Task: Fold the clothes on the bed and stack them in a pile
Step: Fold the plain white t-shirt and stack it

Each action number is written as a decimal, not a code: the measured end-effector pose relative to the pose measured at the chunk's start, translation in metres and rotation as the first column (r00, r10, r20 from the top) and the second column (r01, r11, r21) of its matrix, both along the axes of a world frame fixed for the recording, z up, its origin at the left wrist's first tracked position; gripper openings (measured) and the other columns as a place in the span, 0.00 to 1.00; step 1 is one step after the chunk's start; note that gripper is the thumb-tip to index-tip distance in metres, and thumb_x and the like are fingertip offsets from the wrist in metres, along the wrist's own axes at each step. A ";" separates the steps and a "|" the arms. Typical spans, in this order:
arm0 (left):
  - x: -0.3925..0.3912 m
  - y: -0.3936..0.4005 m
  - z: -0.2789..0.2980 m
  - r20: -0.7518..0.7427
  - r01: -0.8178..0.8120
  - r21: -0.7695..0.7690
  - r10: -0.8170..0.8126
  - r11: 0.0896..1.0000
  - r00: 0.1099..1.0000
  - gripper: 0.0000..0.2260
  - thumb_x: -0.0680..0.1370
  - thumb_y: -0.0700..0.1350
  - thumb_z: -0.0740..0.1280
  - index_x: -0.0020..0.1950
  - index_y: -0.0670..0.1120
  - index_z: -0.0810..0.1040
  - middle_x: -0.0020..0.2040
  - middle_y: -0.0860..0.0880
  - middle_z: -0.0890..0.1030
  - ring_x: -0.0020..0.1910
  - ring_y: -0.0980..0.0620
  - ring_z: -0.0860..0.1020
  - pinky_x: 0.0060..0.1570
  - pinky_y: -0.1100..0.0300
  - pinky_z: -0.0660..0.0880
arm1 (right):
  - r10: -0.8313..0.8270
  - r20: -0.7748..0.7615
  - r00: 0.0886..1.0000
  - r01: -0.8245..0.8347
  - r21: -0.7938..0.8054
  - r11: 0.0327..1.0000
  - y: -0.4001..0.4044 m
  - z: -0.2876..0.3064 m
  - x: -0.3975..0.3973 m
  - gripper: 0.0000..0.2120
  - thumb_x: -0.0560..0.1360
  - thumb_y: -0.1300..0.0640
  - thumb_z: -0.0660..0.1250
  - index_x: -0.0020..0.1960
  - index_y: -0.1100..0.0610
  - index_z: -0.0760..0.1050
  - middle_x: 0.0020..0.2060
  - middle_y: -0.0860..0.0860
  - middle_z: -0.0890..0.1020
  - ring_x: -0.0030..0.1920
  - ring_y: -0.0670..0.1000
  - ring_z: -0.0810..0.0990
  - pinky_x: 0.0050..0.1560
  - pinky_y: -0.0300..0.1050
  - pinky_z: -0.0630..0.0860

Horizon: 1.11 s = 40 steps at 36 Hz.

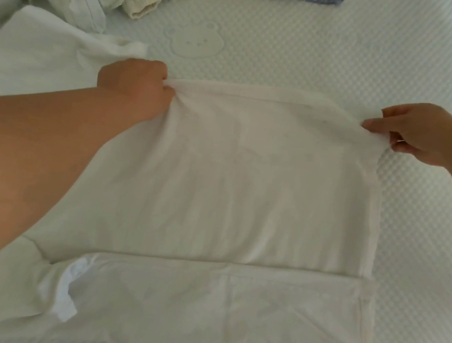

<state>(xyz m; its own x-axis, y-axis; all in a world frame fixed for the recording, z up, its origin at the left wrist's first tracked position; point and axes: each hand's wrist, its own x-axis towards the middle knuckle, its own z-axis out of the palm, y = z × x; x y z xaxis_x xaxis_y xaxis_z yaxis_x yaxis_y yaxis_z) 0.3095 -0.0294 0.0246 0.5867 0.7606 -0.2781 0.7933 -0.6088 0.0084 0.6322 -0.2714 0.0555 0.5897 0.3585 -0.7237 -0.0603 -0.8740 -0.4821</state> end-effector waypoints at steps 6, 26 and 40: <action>-0.013 0.002 0.008 -0.051 -0.040 0.050 0.043 0.998 0.998 0.17 0.76 0.57 0.62 0.57 0.46 0.75 0.51 0.43 0.78 0.49 0.40 0.76 0.39 0.53 0.66 | -0.158 0.043 0.986 0.152 0.117 0.981 -0.003 0.008 -0.002 0.12 0.66 0.68 0.73 0.37 0.53 0.74 0.29 0.48 0.74 0.23 0.42 0.72 0.22 0.31 0.68; -0.119 -0.076 0.040 0.213 0.283 0.333 -0.364 0.899 0.907 0.08 0.70 0.46 0.65 0.34 0.44 0.80 0.31 0.44 0.77 0.43 0.41 0.77 0.58 0.48 0.59 | 0.027 0.419 0.908 -0.078 0.104 0.992 -0.086 0.017 -0.086 0.06 0.70 0.59 0.71 0.39 0.49 0.77 0.35 0.44 0.78 0.34 0.43 0.74 0.31 0.33 0.69; -0.156 -0.136 0.022 0.297 0.164 0.305 -0.257 0.938 0.920 0.07 0.70 0.43 0.65 0.32 0.45 0.79 0.28 0.47 0.77 0.37 0.42 0.79 0.49 0.48 0.64 | 0.294 0.777 0.557 -0.493 0.024 0.870 -0.154 0.008 -0.141 0.10 0.64 0.77 0.67 0.41 0.66 0.79 0.43 0.62 0.80 0.44 0.63 0.80 0.47 0.45 0.71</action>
<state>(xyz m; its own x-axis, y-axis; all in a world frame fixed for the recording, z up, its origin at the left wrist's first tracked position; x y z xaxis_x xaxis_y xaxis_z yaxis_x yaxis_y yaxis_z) 0.1535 -0.1657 0.0470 0.7633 0.6272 0.1546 0.6269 -0.7770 0.0571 0.4909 -0.4256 0.0630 0.6355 0.7720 0.0113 0.7195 -0.5868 -0.3715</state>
